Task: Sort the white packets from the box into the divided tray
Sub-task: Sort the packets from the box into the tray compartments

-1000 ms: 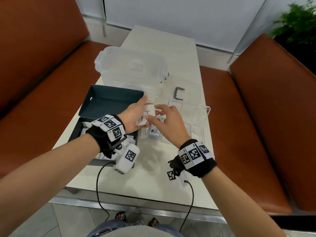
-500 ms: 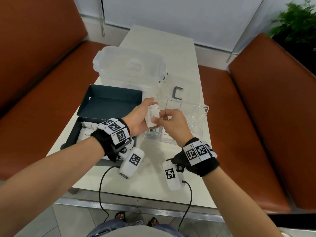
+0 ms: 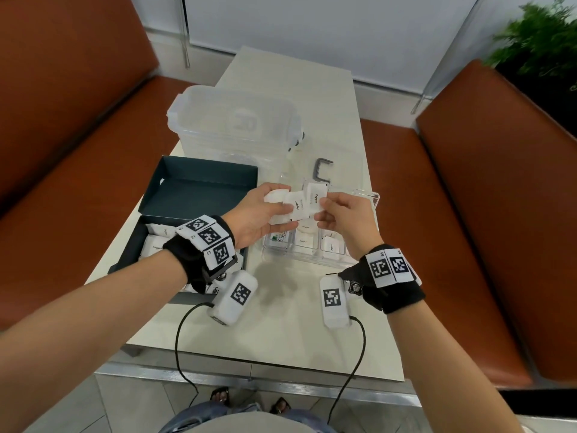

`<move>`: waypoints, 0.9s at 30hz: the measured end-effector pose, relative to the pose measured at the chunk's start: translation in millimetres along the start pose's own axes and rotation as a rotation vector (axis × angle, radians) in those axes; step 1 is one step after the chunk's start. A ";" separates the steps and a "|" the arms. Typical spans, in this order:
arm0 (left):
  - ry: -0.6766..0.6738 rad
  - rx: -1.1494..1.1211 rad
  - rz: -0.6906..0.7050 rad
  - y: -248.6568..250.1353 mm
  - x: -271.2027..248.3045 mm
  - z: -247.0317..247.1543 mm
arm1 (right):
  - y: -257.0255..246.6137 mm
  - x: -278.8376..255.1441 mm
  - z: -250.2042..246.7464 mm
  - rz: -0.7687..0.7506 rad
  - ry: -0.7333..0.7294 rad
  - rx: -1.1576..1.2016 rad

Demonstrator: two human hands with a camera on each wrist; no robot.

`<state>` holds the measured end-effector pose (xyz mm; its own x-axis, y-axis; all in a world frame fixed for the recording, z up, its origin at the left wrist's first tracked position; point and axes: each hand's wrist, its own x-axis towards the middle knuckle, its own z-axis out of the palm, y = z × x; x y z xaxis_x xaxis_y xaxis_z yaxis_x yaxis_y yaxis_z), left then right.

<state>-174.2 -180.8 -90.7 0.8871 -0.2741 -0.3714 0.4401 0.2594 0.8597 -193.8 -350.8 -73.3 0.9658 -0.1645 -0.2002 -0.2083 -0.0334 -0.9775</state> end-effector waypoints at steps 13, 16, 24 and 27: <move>-0.048 0.058 0.085 -5.6 3.8 5.7 | 13.0 -2.6 12.5 -0.103 0.080 -0.193; -0.053 0.070 0.082 -3.0 4.8 6.2 | 9.3 2.5 7.7 -0.121 0.070 -0.318; -0.124 0.233 0.126 1.9 10.2 18.4 | -14.6 27.1 -23.2 -0.279 -0.120 -0.661; -0.108 0.210 0.104 1.8 12.2 17.5 | -10.6 38.9 -43.8 -0.281 -0.001 -0.638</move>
<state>-165.0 -199.9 -87.5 0.9009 -0.3566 -0.2472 0.2987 0.0965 0.9494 -160.7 -400.0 -67.8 0.9965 -0.0641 0.0542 -0.0001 -0.6470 -0.7625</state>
